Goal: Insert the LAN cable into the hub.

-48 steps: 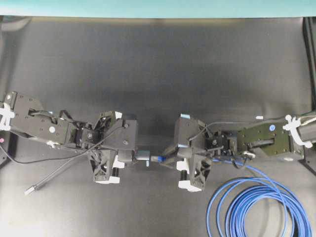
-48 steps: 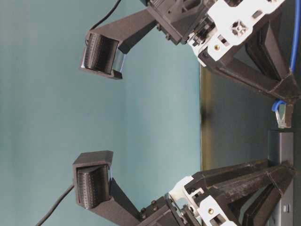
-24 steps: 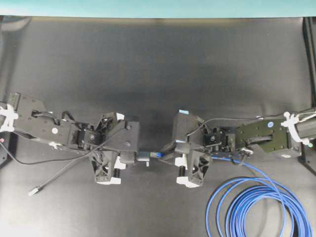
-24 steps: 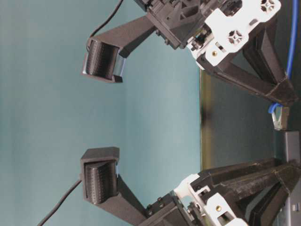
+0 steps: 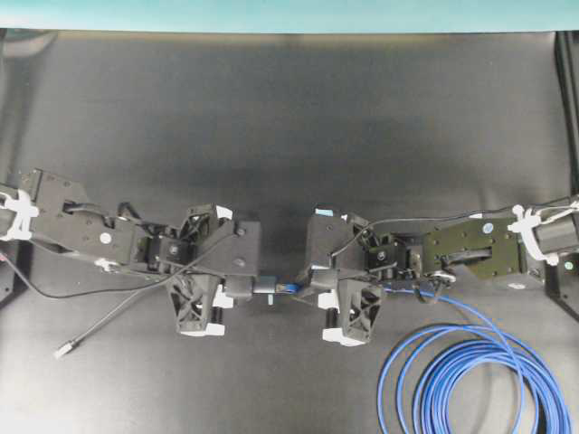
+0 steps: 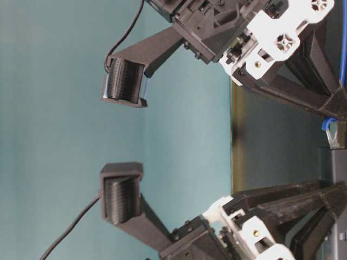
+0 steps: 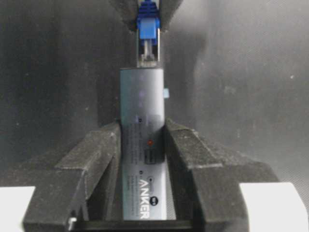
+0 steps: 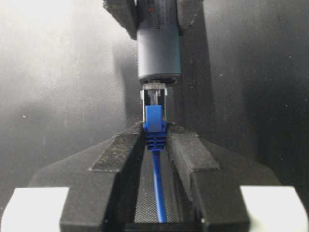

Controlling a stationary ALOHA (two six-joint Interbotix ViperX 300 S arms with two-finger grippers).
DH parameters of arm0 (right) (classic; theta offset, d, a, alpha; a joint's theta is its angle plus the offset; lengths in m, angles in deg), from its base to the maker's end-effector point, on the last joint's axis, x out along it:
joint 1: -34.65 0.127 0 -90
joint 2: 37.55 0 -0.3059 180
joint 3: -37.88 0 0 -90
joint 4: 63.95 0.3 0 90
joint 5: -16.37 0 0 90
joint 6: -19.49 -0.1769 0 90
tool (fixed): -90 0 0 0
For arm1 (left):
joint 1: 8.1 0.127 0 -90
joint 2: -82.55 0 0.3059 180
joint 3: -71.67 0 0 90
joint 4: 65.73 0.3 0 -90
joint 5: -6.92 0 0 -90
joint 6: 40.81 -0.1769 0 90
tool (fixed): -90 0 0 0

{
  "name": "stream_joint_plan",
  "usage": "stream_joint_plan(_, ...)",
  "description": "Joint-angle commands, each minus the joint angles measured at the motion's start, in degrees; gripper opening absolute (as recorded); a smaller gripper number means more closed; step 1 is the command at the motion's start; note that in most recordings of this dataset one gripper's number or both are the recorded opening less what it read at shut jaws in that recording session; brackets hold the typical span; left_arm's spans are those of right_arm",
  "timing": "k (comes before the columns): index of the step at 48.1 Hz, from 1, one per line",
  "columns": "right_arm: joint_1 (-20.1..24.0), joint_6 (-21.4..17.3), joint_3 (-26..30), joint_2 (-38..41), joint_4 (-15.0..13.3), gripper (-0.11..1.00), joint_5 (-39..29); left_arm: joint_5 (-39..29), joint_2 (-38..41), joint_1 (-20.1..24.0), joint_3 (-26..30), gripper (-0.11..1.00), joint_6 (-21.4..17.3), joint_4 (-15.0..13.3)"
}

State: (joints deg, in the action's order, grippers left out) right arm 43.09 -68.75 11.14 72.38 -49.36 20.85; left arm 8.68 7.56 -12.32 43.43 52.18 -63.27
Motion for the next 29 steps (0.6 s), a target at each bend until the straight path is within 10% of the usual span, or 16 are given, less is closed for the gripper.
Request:
stream_joint_plan(1,-0.62,0.35,1.23,-0.26,-0.18,0.13,0.35,-0.7,0.09,-0.26,1.93,0.28,-0.26,0.09)
stream_joint_plan(29,-0.97,0.35,3.78,1.05,-0.18,0.13,-3.78,-2.99,1.14,0.53,3.52,0.28,-0.35,0.09)
